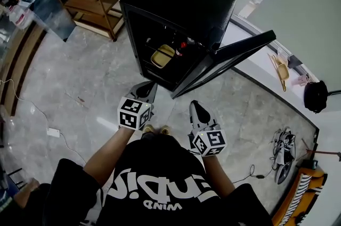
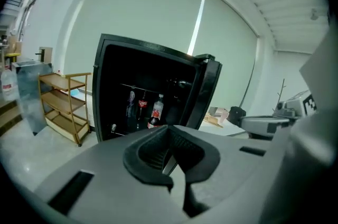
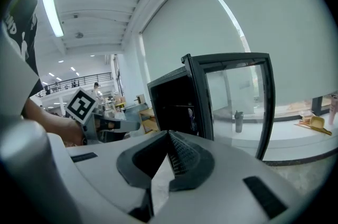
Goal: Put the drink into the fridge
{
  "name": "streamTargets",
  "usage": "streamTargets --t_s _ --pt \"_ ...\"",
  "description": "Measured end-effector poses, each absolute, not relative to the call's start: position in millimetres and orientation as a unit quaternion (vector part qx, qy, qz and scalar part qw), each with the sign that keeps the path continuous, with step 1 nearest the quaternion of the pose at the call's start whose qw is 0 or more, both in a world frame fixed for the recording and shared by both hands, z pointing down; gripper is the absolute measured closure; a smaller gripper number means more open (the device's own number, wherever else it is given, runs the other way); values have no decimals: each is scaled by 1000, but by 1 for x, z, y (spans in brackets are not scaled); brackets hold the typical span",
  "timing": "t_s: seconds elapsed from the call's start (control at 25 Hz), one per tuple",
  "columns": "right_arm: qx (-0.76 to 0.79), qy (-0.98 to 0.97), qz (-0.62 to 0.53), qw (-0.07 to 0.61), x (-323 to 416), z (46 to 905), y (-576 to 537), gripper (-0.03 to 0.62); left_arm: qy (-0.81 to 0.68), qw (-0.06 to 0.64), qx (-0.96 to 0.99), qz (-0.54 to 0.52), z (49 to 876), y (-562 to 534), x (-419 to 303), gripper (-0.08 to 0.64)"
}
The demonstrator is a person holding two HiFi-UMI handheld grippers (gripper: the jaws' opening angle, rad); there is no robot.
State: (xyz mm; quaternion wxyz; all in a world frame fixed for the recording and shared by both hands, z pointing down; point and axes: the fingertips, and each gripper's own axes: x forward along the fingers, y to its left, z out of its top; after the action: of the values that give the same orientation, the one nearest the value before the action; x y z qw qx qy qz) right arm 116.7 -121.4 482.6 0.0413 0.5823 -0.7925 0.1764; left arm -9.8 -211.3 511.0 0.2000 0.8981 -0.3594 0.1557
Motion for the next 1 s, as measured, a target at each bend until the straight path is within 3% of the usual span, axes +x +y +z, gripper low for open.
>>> streamTargets --t_s 1.0 --pt "580 -801 140 43 115 458 -127 568 -410 115 901 85 440 -165 -64 551"
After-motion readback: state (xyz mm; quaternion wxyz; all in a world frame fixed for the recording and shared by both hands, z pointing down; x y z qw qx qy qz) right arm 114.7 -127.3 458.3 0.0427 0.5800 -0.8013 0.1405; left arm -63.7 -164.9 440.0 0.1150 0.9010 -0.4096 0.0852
